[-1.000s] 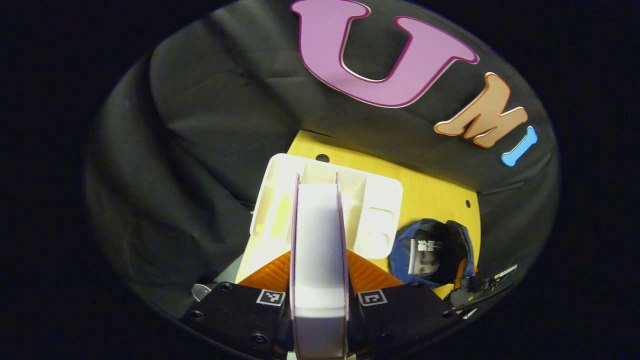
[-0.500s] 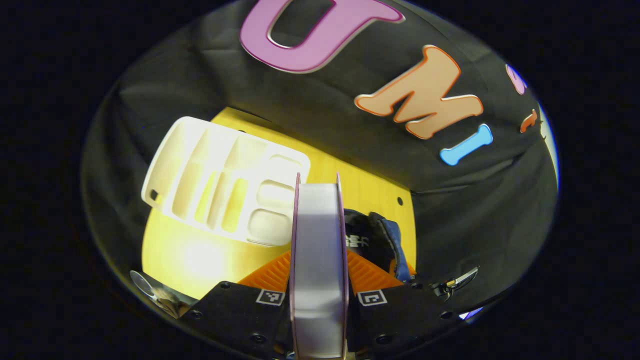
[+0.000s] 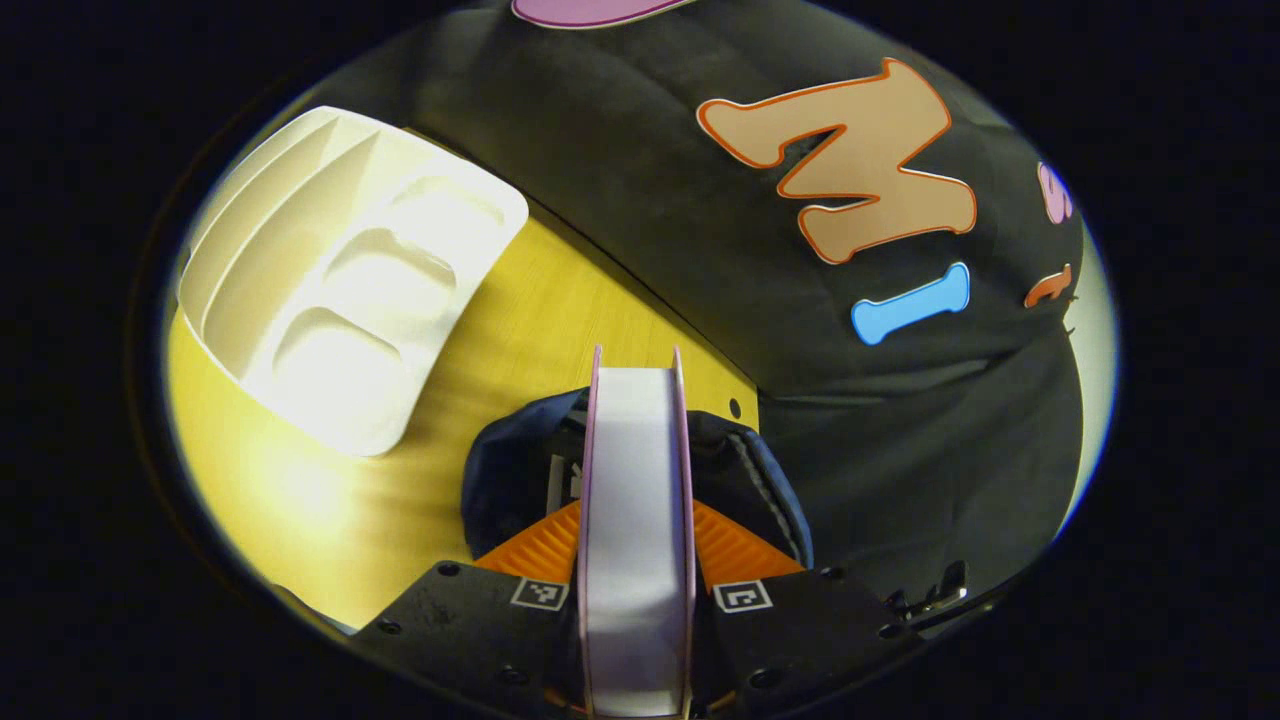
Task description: Open the schoolbag, grab two books from the bookshelf and put them into the schoolbag.
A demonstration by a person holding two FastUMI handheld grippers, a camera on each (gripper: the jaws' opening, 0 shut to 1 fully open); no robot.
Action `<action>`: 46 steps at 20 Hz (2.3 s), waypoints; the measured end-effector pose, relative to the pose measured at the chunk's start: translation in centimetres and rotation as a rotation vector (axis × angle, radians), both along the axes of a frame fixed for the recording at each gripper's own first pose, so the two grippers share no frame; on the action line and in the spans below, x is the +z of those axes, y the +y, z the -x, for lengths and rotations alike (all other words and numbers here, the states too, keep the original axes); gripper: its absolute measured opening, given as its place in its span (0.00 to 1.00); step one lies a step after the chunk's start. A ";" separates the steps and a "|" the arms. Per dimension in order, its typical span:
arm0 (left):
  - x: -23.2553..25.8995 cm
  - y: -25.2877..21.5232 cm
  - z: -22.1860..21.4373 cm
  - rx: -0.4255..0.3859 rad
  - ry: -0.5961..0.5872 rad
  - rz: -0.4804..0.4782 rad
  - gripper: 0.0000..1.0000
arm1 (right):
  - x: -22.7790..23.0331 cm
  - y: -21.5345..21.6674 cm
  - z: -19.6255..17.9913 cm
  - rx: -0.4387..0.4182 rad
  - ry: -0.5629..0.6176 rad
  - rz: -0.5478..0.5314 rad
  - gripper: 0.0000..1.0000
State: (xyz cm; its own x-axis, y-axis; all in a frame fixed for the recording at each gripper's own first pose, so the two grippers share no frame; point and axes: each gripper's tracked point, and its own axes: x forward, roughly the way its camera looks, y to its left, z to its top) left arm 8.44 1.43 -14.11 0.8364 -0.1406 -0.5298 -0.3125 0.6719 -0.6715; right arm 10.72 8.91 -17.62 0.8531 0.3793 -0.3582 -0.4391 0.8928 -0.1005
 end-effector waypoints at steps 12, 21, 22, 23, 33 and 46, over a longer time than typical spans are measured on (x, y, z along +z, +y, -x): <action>-6.8 -5.7 -7.8 0.002 -0.168 0.133 0.38 | -0.3 -0.7 -1.0 0.043 0.014 -0.040 0.07; -11.9 -12.3 -9.8 -0.033 -0.186 0.259 0.38 | -0.5 1.7 0.2 0.110 0.000 -0.057 0.07; -12.6 -13.2 -10.1 -0.037 -0.180 0.272 0.39 | -0.5 1.8 0.2 0.114 -0.006 -0.047 0.08; -12.9 -14.0 -10.2 -0.052 -0.170 0.278 0.39 | -0.5 1.6 0.0 0.104 -0.019 -0.032 0.08; -11.8 -10.0 -5.4 -0.084 -0.060 0.032 0.72 | -0.7 -1.0 0.8 0.078 0.056 -0.062 0.12; -1.9 0.5 9.1 -0.014 -0.027 -0.347 0.89 | 3.1 -0.8 11.3 0.149 0.193 -0.194 0.91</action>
State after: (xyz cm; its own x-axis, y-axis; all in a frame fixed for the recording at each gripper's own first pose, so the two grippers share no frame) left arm -0.70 1.91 -16.00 0.8499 0.0321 -0.5259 -0.2867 0.8656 -0.4105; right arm -0.58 8.08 -14.56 0.7063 0.5726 -0.4164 -0.5613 0.8113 0.1635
